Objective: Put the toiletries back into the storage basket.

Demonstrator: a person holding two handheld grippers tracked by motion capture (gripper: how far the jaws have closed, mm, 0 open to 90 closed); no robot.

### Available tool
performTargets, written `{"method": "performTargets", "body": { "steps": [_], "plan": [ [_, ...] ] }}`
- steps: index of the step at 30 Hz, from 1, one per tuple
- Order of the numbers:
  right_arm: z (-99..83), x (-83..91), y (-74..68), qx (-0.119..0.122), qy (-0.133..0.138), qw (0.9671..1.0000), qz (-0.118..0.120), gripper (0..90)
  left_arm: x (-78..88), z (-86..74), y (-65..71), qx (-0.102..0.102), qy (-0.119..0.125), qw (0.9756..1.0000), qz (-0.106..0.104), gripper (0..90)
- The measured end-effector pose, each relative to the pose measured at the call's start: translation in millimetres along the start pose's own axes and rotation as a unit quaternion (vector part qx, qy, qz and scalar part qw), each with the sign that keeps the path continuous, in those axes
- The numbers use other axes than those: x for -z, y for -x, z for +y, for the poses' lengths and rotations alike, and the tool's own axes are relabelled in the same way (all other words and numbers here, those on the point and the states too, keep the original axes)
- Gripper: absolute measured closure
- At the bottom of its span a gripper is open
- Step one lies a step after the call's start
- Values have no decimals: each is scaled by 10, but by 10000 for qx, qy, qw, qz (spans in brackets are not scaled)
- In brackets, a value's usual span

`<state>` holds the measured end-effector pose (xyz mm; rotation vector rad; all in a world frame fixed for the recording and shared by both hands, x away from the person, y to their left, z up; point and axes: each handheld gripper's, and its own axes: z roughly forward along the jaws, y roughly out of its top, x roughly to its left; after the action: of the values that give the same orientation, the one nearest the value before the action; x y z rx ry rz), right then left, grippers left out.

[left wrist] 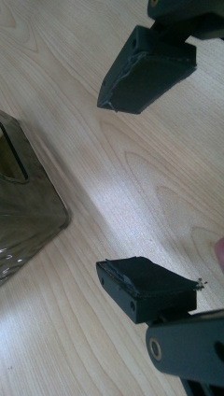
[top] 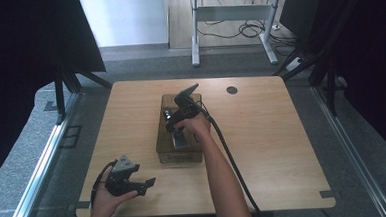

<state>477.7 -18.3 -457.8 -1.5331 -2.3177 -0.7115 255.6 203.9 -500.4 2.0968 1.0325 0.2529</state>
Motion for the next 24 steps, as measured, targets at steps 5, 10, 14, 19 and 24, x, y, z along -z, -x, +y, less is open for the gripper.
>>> {"method": "performTargets", "body": {
  "steps": [5,10,14,19,24],
  "plan": [
    [18,-34,4,-265,49,9996,-13,472,3,7,5,-6,11,10000,-22,191],
    [19,-95,19,-610,143,9980,-97,471,14,13,4,-3,40,10000,-41,191],
    [18,-164,20,-730,165,9971,-166,470,19,16,-11,-46,37,10000,-46,191],
    [29,-231,27,-876,181,9959,-162,469,15,16,-11,-42,32,10000,-49,191],
    [18,-275,57,-965,176,9949,-251,468,12,17,-13,-53,26,10000,-55,191]
  ]
}}
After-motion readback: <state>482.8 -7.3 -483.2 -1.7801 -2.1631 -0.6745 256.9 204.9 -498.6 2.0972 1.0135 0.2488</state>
